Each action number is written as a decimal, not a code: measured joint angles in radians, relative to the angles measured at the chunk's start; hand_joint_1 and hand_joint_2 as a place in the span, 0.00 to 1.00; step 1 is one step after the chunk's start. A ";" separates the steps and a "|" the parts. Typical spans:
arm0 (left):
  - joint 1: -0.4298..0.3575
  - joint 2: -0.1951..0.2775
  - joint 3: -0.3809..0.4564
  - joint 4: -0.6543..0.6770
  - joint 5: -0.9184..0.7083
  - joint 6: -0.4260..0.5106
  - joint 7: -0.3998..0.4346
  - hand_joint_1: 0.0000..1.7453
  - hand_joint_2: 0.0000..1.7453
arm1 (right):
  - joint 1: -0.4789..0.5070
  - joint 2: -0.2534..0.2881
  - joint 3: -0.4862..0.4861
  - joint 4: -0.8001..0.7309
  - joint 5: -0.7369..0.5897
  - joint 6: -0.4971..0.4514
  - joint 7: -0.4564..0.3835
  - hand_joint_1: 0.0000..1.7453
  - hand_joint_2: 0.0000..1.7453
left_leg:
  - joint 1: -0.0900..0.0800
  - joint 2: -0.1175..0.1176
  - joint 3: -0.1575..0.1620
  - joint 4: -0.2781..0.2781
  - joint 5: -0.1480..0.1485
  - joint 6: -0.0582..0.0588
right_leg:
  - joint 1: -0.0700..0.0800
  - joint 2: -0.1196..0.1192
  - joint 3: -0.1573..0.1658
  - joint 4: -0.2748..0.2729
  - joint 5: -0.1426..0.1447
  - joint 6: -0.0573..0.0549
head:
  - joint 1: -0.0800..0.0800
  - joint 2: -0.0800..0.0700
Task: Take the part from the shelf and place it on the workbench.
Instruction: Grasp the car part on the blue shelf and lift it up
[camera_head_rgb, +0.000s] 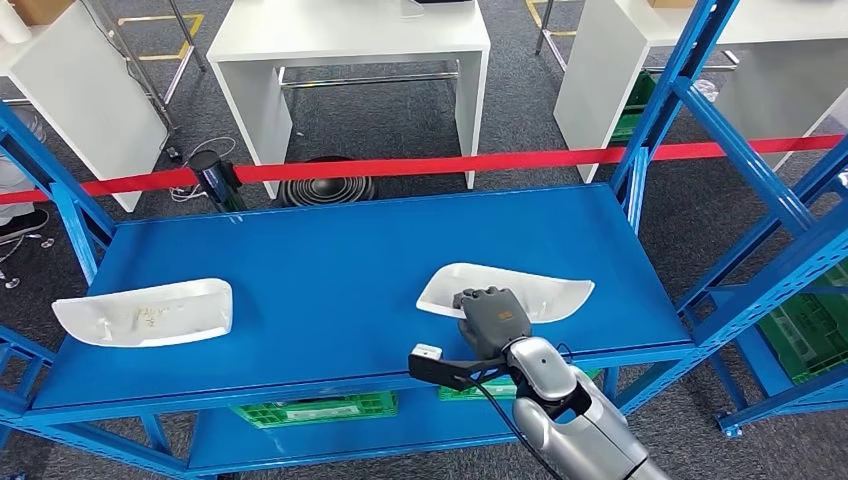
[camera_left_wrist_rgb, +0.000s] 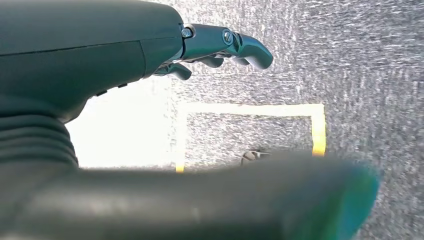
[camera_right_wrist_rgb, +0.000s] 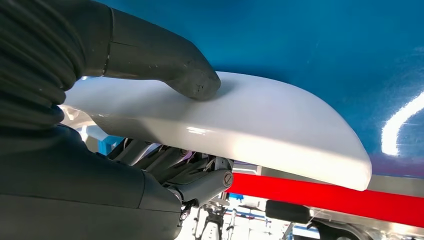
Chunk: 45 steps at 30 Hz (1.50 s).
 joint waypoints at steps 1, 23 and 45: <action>0.000 0.000 0.002 0.000 0.000 -0.002 -0.004 0.00 1.00 | 0.001 0.000 -0.001 -0.001 0.002 0.000 0.001 1.00 1.00 | 0.000 0.000 0.000 0.000 0.000 0.000 | 0.000 0.000 0.000 0.000 0.000 0.000 | 0.000 0.000; -0.013 -0.014 0.031 0.000 0.000 0.037 0.040 0.00 1.00 | -0.046 0.078 -0.079 -0.419 -0.215 -0.164 -0.320 1.00 1.00 | -0.002 0.000 -0.008 0.003 0.002 0.004 | -0.003 0.000 -0.003 -0.001 0.004 0.003 | 0.000 0.000; 0.011 -0.018 0.031 0.003 -0.019 0.004 0.003 0.00 1.00 | 0.019 0.124 -0.059 -0.575 -0.173 -0.199 -0.346 1.00 1.00 | 0.007 0.004 -0.101 0.022 0.088 -0.006 | -0.003 0.005 0.070 0.014 -0.076 -0.003 | 0.006 0.000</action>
